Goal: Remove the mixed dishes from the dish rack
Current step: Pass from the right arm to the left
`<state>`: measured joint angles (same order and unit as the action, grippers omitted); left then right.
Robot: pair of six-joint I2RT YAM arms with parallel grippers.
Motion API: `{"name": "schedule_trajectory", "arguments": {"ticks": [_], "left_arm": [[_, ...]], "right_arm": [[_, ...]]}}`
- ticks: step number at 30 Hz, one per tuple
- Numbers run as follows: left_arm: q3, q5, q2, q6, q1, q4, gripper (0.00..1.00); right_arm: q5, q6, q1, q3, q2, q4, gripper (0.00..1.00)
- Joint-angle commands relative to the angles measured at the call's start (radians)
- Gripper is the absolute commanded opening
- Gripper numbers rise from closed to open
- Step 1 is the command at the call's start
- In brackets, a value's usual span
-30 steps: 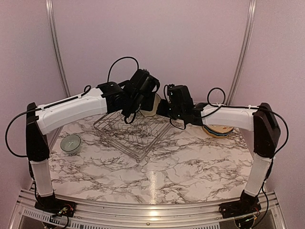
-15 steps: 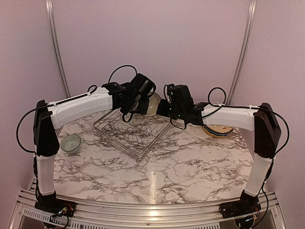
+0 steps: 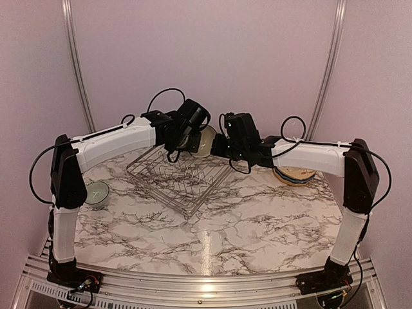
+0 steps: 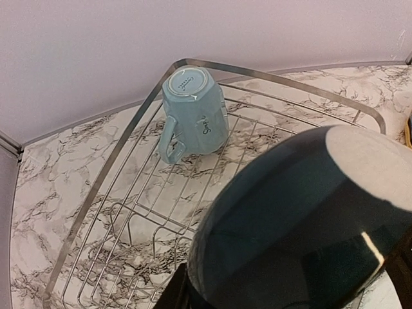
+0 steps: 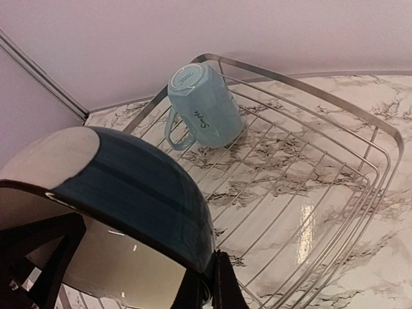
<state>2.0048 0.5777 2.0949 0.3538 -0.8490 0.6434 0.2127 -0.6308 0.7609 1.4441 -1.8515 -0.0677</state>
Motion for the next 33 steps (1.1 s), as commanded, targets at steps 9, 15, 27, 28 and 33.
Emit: {"name": "schedule_trajectory", "arguments": {"ticks": [9,15,27,28,33], "left_arm": [[0.016,0.012,0.006,-0.007,-0.003,0.051,0.0],[-0.004,0.049,-0.04,0.034,-0.001,0.055,0.0],[-0.066,0.039,-0.117,0.118,0.024,0.032,0.0],[-0.075,0.015,-0.127,0.124,0.033,0.032,0.0],[-0.176,-0.104,-0.223,0.161,0.096,0.022,0.0]], "right_arm": [[0.037,0.027,0.041,0.107,-0.017,0.04,0.0],[0.032,0.05,0.043,0.105,-0.011,0.044,0.16],[0.038,0.109,0.043,0.039,0.07,0.058,0.65],[0.051,0.117,0.043,0.025,0.09,0.059,0.68],[0.022,0.18,0.024,-0.091,0.226,0.17,0.85]]}}
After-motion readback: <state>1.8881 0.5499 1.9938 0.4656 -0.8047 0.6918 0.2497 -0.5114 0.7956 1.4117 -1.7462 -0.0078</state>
